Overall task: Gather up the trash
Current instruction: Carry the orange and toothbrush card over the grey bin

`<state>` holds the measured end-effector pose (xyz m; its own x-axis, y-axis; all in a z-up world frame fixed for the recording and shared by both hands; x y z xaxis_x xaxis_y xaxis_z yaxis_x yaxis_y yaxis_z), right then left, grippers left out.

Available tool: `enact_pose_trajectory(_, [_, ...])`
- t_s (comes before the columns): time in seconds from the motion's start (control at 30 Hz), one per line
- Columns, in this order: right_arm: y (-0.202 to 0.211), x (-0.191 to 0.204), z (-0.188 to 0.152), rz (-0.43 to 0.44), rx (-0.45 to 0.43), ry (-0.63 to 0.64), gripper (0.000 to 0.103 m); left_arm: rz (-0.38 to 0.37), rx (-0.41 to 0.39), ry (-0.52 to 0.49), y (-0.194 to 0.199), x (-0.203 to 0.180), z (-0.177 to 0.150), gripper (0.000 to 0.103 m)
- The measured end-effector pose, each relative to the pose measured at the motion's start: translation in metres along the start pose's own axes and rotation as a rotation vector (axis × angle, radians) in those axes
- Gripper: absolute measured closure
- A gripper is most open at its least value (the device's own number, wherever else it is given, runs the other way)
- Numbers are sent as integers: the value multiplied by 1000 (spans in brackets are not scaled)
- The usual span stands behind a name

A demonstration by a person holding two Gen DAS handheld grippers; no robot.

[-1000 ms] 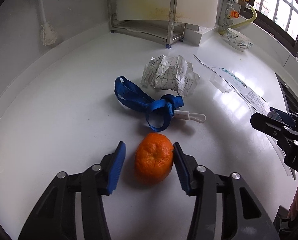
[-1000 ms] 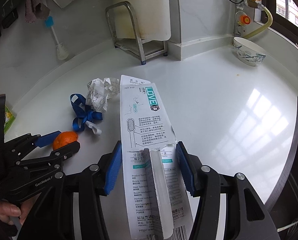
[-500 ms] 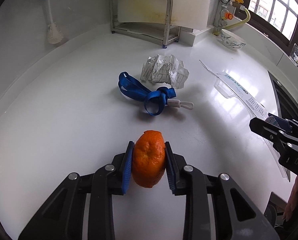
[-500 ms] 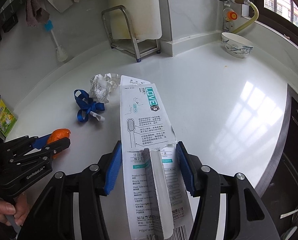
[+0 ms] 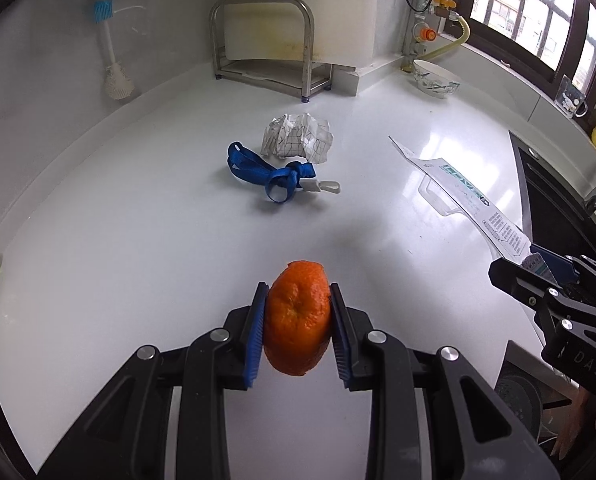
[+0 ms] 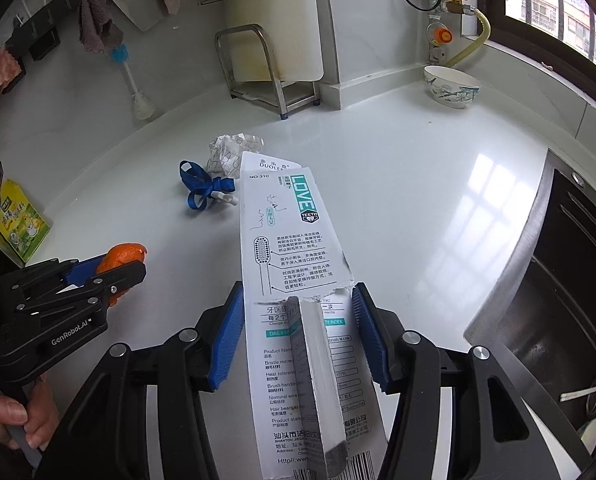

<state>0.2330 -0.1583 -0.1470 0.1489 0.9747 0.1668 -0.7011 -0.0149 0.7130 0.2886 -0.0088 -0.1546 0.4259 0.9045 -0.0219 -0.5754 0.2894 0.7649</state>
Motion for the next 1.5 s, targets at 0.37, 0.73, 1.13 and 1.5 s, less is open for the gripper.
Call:
enact_pose_trajectory(0.37, [55, -10, -32, 16, -29, -11, 51, 2, -36, -25, 48, -34, -22, 74])
enact_pose_trajectory(0.73, [116, -37, -81, 31, -18, 15, 51, 34, -67, -10, 90, -80, -48, 74])
enact_pose_trajectory(1.13, [147, -69, -144, 57, 51, 24, 51, 50, -10, -6, 105, -139, -108, 74])
enact_pose_trajectory(1.5, [142, -80, -200, 97, 174, 54, 51, 58, 96, 28, 92, -164, -170, 74])
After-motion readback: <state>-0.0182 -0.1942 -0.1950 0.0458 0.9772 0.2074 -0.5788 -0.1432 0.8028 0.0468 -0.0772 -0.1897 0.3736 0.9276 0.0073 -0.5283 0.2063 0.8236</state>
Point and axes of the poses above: each gripper's, at about its wrist camera, not at the fingertips, and y roughly against the way its jaws point, x to its left, z to its top, the point moved 6 cm from there along -y, roughly the way its jaws point, and after that the axes turned 5 degrees about -x, right-handed, at the moved point
